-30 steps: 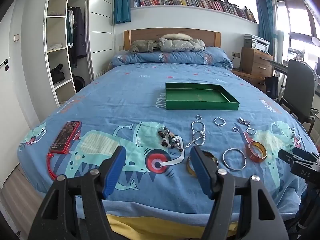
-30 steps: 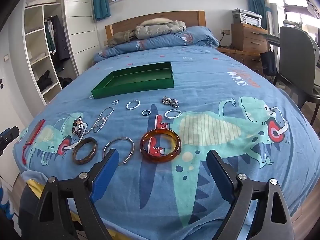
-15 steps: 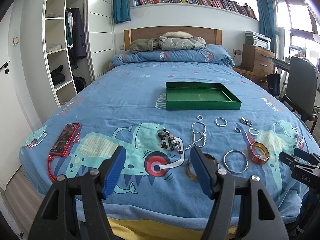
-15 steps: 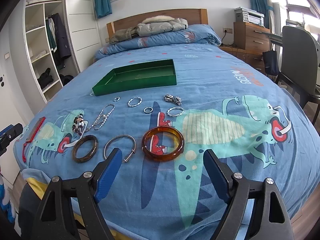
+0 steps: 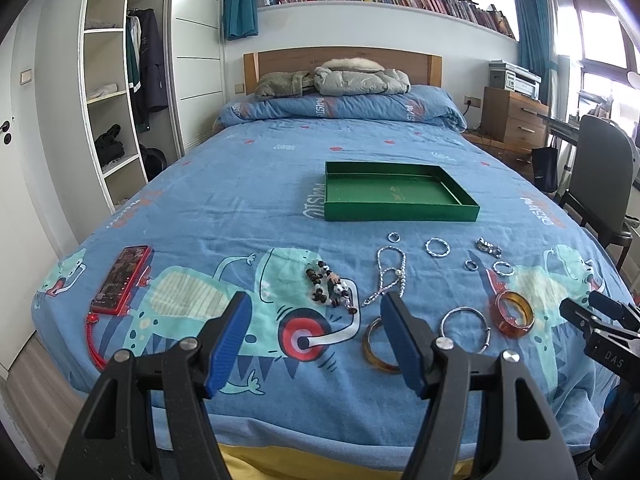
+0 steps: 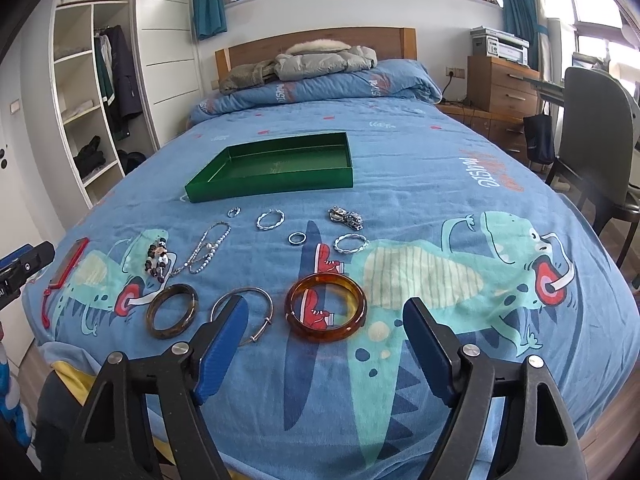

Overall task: Organize jewelry
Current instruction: 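Grasp the dark tortoiseshell bangle with the left tool while the right tool grasps the silver open bangle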

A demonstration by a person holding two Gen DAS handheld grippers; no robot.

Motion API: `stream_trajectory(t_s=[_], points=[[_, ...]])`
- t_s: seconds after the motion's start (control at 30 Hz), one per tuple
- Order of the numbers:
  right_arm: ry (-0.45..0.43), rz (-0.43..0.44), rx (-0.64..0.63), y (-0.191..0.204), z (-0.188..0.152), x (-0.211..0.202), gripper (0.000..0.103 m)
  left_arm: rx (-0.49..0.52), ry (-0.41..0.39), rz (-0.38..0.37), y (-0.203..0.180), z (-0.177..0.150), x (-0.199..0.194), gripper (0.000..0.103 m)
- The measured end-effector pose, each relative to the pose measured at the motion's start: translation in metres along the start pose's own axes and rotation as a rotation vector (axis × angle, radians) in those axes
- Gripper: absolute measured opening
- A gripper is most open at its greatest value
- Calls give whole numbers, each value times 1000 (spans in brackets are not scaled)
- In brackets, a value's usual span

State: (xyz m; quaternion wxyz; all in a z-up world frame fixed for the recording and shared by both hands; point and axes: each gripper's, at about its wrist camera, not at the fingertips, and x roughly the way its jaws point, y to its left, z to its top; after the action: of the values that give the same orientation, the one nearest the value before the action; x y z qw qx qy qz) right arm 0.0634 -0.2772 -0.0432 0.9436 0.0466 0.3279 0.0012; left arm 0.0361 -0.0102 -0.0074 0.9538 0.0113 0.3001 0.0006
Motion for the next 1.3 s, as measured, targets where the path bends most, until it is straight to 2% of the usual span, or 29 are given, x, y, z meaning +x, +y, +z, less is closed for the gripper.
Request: stream_trajectory(t_s=[0.53,0.7,0.8,1.07,1.3], points=[[-1,-18,-7,-7,13,6,71,28,68,-20,-9,3,25,65],[10,-19,-8,-11,17,9,65,35,78,-19,-9,2,32,65],[19,5,-8,-10,16,12,57,42,103,-25,-10,-2,39,65],[108,109,23,7,-7,32,51,11,213,-58,-1,-27,73,65],[213,228,37,29,-30,55,42,-45,297,-151,1,-39,96,65]])
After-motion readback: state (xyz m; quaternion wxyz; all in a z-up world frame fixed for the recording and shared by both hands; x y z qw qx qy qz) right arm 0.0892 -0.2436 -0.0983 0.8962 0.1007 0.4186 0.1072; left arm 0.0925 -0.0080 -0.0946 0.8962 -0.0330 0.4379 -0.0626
